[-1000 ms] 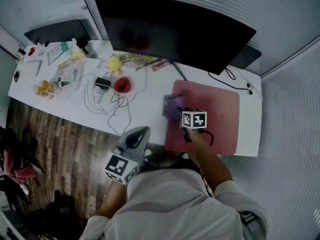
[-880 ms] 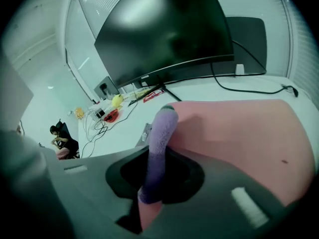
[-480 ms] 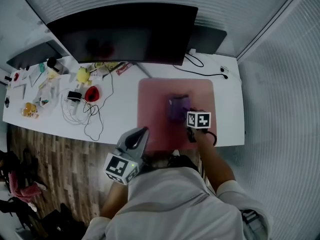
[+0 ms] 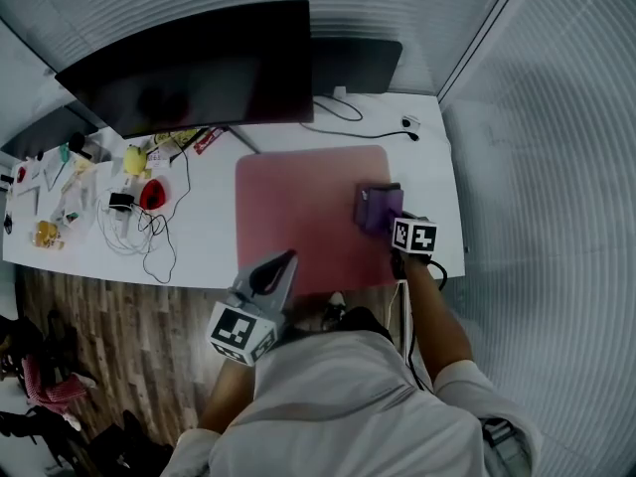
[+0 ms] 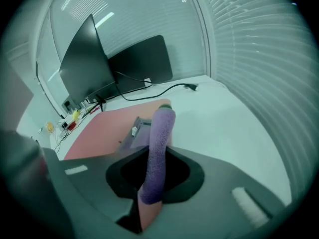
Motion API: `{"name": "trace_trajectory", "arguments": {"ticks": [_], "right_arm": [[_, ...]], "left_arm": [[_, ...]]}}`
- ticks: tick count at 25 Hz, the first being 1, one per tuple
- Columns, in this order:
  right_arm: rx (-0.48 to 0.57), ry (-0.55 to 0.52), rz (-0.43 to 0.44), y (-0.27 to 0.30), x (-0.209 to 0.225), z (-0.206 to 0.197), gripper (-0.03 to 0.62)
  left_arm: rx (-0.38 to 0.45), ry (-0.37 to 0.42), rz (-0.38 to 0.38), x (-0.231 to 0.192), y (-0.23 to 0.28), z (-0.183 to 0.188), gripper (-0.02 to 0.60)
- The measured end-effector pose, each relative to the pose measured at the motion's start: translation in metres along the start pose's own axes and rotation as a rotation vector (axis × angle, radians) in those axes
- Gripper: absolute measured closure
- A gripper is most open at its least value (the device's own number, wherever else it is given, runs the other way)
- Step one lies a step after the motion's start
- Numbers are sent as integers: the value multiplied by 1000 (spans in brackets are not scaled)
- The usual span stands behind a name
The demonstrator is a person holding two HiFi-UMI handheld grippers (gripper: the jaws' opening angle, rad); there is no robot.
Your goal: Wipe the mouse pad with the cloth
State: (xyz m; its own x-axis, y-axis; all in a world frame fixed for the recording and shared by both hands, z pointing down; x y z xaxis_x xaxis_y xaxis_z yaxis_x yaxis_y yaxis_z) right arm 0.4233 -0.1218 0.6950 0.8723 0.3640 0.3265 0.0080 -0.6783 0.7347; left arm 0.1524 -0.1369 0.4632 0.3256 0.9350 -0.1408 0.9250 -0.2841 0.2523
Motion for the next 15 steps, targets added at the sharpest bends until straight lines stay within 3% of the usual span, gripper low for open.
{"name": "trace_trajectory", "arguments": {"ticks": [6,9,12,15], "right_arm": [[61,61,-113,-28,56,-4,540],[105,112,-129,-47,69,-6,540],[168,119,-122,-68,60,3,540],[220,79,-77,-84,18,14,540]], "left_arm": [[-21,19,-19,20,0,-2,578],[-21,35,-31,26,-11,-2,578],[-22,55,-41,24,-27,-4,578],[-13,50,-32,8,-52,-5,578]]}}
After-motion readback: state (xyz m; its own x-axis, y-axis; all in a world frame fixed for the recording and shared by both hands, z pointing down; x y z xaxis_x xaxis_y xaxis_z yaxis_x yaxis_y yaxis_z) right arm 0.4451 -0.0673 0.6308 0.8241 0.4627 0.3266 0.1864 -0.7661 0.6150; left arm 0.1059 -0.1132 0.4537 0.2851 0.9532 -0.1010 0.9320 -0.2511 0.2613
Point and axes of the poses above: the fingertips, and each gripper's own axes: y forward along the fingers, x to its right, z out of its top, the point moved 2 cm from there along -y, backward along the fingers, and after that the axes turned 2 degrees about y, right-handed, at the moved point
